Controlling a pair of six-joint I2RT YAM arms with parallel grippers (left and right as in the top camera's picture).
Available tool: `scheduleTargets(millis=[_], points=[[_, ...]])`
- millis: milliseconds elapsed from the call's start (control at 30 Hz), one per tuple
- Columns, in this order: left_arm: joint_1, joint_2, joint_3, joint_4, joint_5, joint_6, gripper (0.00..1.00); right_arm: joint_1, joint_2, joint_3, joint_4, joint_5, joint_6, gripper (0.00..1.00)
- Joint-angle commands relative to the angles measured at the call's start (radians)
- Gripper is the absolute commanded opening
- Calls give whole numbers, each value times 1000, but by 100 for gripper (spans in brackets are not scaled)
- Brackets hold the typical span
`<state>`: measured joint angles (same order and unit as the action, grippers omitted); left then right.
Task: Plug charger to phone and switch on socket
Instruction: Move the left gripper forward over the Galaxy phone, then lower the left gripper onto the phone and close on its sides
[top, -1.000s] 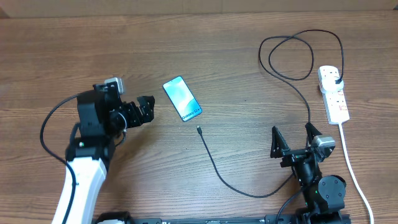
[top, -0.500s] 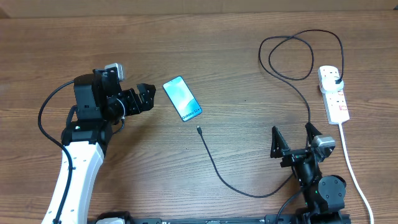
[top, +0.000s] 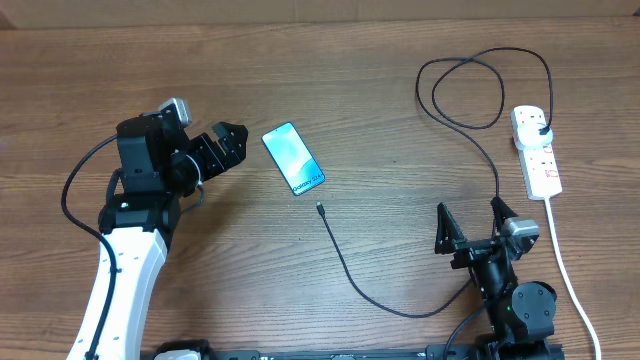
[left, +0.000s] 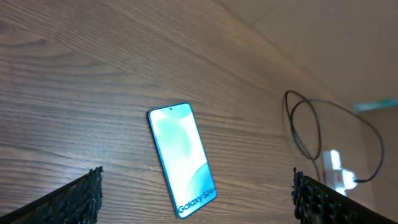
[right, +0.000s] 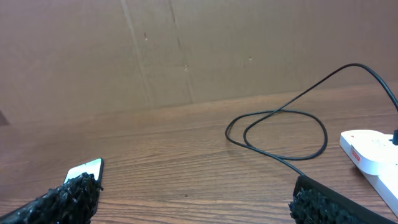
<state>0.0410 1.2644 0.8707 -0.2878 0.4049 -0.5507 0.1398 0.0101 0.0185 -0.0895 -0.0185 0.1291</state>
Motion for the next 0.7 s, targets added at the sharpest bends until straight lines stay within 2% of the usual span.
scheduleTargets(millis=[0, 67, 267, 333, 500, 667], points=[[-13, 5, 29, 8, 15, -82, 100, 5, -7, -10, 6, 10, -7, 100], [-63, 5, 51, -19, -28, -97, 100, 5, -7, -10, 6, 10, -7, 100], [-282, 50, 222, -253, -439, -107, 100, 5, -7, -10, 6, 10, -7, 100], [-336, 94, 296, -310, -507, -113, 100, 5, -7, -10, 6, 10, -7, 100], [-377, 318, 559, -507, -509, -235, 100, 5, -7, -10, 6, 10, -7, 100], [-418, 544, 826, -686, -511, -243, 100, 5, -7, -10, 6, 10, -7, 100]])
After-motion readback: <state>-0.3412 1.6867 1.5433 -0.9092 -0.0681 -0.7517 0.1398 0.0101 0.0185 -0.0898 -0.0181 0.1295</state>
